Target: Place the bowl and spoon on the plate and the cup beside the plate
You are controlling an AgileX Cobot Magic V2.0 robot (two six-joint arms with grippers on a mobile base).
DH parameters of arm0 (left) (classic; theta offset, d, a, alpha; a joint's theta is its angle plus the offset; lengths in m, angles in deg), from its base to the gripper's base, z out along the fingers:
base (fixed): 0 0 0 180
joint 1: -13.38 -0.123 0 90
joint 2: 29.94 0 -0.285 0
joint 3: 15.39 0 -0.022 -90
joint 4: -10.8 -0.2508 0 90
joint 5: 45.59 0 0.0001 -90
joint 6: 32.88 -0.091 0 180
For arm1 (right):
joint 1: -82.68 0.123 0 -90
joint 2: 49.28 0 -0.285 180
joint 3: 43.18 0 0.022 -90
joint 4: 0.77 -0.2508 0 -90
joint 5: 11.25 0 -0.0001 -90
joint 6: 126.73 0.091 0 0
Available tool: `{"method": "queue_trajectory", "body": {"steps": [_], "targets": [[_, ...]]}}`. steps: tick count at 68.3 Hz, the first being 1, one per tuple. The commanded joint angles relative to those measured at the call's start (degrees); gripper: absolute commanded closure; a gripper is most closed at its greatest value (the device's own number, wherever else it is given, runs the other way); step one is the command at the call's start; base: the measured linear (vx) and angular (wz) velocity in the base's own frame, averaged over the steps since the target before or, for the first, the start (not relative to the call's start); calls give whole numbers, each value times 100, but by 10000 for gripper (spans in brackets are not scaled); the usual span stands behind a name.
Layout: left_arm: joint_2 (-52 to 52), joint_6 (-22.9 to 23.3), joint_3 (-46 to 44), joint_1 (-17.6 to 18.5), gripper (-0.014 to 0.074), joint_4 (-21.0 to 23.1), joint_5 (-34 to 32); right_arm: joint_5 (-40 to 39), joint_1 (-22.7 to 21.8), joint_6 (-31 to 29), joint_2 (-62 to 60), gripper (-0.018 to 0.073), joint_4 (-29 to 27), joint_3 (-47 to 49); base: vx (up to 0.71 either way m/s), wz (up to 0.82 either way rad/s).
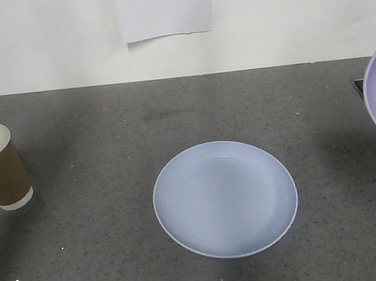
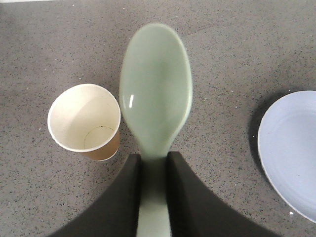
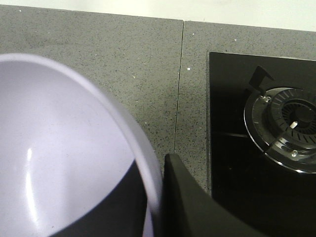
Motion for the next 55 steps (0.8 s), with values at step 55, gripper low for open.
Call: {"method": "queue_trajectory", "body": {"steps": [55], "targets": [[-136, 18, -147, 30, 603, 21, -254, -369, -16, -42, -25, 566, -64, 151, 0, 0]]}}
